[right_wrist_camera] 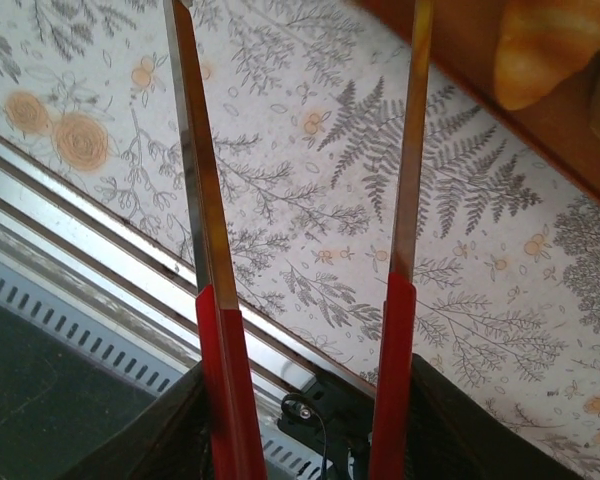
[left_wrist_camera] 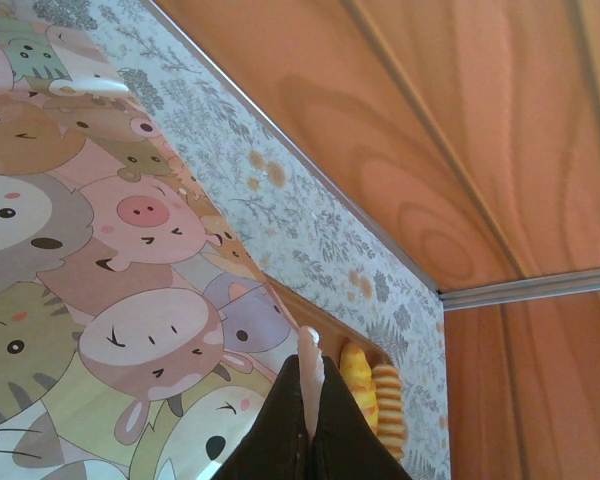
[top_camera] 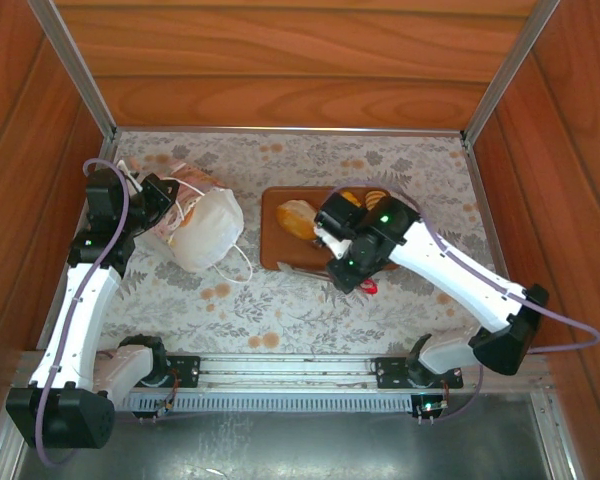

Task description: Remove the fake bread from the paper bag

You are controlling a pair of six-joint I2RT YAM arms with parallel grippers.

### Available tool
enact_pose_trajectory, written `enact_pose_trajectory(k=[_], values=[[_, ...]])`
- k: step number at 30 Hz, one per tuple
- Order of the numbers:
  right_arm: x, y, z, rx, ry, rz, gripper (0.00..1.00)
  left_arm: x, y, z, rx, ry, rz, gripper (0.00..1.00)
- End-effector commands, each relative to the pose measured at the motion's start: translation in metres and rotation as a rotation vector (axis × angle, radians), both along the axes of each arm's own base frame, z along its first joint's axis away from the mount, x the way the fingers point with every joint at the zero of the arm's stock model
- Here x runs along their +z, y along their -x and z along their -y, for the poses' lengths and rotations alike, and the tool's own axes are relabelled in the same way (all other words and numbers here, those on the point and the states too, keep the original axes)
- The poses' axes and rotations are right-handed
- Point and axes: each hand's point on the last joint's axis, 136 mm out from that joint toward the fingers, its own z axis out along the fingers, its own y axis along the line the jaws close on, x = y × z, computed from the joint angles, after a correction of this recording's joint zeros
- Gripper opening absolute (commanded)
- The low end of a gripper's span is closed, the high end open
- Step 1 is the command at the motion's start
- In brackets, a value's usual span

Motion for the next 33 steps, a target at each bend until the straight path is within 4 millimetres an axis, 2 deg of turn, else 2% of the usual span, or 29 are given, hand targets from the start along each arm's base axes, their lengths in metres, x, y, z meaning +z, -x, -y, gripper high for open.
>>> enact_pose_trajectory(k=[1,7,13,15,18,24,27,28,30,33], values=[[0.015,-0.009,0.003,-0.076,-0.075,0.021,0.48,0.021,0.002,-0.005,0.018,-0.013,0.058,0.0],[0.027,-0.053,0.001,-0.161,-0.157,0.136,0.48,0.02,0.003,-0.005,0.018,-0.007,0.054,0.0],[0.011,-0.091,0.001,-0.169,-0.057,0.164,0.49,0.024,0.003,-0.006,0.021,-0.009,0.064,0.0],[0.007,-0.1,-0.005,-0.154,-0.068,0.162,0.5,0.023,0.003,-0.007,0.025,-0.012,0.061,0.0],[0.0,-0.108,-0.017,-0.126,-0.084,0.146,0.51,0.02,0.002,-0.006,0.021,-0.011,0.053,0.0],[-0.022,-0.123,-0.011,-0.117,0.022,0.123,0.53,0.019,0.002,-0.007,0.024,-0.012,0.051,0.0],[-0.025,-0.126,-0.015,-0.109,0.014,0.124,0.52,0.018,0.002,-0.008,0.029,-0.017,0.052,0.0],[-0.036,-0.129,-0.016,-0.108,0.032,0.106,0.51,0.018,0.002,-0.008,0.03,-0.016,0.05,0.0],[-0.04,-0.132,-0.017,-0.113,0.042,0.11,0.47,0.016,0.001,-0.007,0.026,-0.014,0.046,0.0],[-0.045,-0.133,-0.017,-0.119,0.052,0.098,0.49,0.016,0.001,-0.007,0.024,-0.013,0.044,0.0]])
